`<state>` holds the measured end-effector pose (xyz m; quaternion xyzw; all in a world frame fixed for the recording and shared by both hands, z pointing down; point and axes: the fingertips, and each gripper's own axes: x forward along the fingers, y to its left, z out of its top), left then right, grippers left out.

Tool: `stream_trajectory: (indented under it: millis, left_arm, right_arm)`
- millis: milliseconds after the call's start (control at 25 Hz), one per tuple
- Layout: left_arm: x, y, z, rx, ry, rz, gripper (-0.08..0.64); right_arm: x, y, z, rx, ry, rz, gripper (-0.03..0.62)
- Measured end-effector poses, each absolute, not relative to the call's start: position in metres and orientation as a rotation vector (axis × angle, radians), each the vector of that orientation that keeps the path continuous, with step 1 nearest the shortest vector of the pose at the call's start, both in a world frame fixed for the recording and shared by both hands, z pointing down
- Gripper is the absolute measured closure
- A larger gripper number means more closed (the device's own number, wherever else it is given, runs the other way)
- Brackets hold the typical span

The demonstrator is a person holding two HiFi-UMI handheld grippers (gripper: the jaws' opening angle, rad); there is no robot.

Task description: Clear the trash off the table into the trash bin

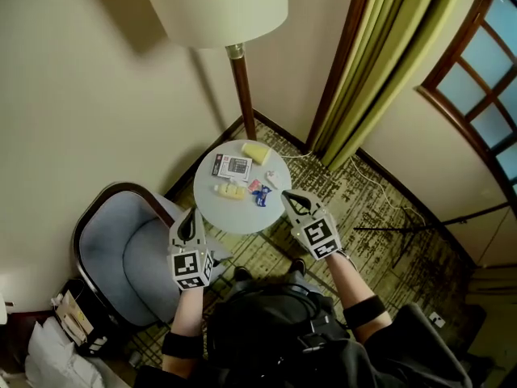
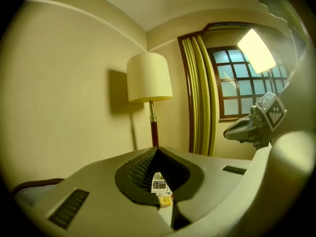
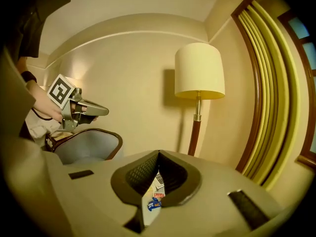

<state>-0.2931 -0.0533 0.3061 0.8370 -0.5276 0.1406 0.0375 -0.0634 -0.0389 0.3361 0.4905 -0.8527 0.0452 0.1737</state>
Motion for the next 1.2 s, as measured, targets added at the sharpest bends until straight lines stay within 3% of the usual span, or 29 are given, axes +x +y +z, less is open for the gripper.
stream_trajectory:
  millis: [920,1040,1200]
  left_arm:
    - [-0.201,-0.027,0.326,2.614,-1.523,0.533,0.560]
    - [-0.191,-0.025,0.328,2.600,-1.553,0.540,0.560]
    - [-0.176,-0.023,0.336,2.573,-1.552,0.564,0.560]
  right_arm:
    - [-0.009,-0.032,0.380,1.301,-2.354,0.151,0.546]
    - [-0.007,-0.033,0.391,1.232,-2.353,0.166,0.527]
    - [-0.013,-0.033,0.420,1.100,-2.369,0.208,0.432]
